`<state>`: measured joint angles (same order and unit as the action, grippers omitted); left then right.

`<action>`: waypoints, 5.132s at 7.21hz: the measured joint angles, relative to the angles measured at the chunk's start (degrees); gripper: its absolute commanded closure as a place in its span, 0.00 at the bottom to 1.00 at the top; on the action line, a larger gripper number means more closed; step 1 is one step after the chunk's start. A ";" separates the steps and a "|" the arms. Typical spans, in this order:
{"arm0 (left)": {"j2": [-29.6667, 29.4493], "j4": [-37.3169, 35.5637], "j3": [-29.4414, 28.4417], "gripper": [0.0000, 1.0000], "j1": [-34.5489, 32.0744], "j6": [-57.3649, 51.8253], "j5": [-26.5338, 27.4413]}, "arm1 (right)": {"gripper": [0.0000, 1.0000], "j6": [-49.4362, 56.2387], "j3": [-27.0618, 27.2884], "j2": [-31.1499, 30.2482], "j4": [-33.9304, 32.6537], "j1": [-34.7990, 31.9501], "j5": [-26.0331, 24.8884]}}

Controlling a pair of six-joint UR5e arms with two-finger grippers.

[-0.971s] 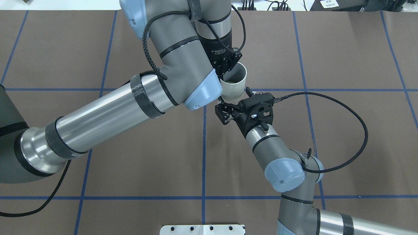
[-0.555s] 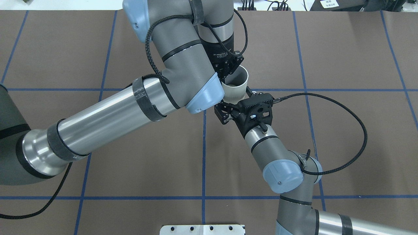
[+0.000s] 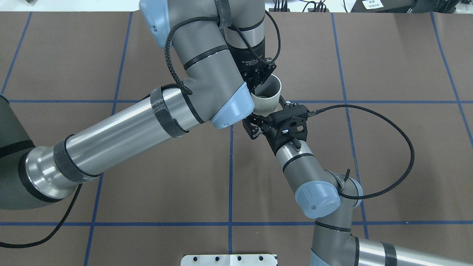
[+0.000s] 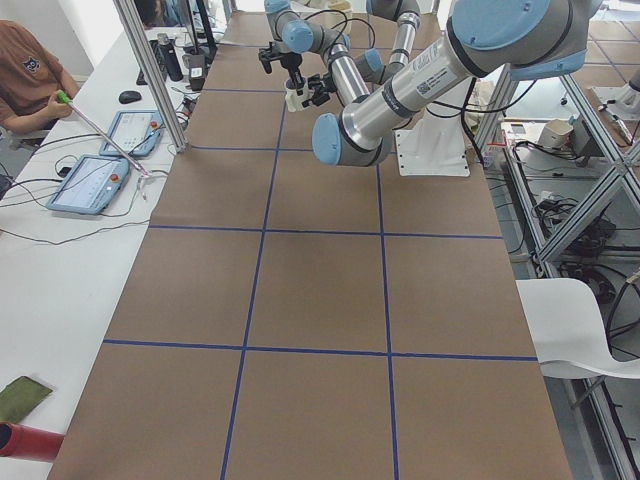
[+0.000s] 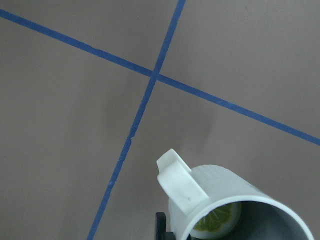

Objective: Left arm hands cup to right arm to dump lemon

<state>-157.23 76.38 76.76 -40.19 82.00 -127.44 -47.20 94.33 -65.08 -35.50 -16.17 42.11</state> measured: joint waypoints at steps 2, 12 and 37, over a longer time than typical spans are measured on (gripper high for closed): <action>0.00 -0.01 0.04 0.78 0.08 0.00 0.00 | 0.28 0.09 -0.15 0.06 0.05 0.00 -0.52; 6.40 -1.55 14.62 0.00 -8.76 -1.57 0.20 | 0.53 -0.50 3.20 -2.76 0.68 -2.60 -2.52; 8.87 3.07 8.10 0.00 -10.36 -7.01 4.29 | 0.94 -57.40 -24.36 -55.55 76.52 -29.87 22.17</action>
<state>-148.36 79.46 84.86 -50.55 74.99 -123.15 -104.60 69.97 -120.62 41.02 -46.04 64.28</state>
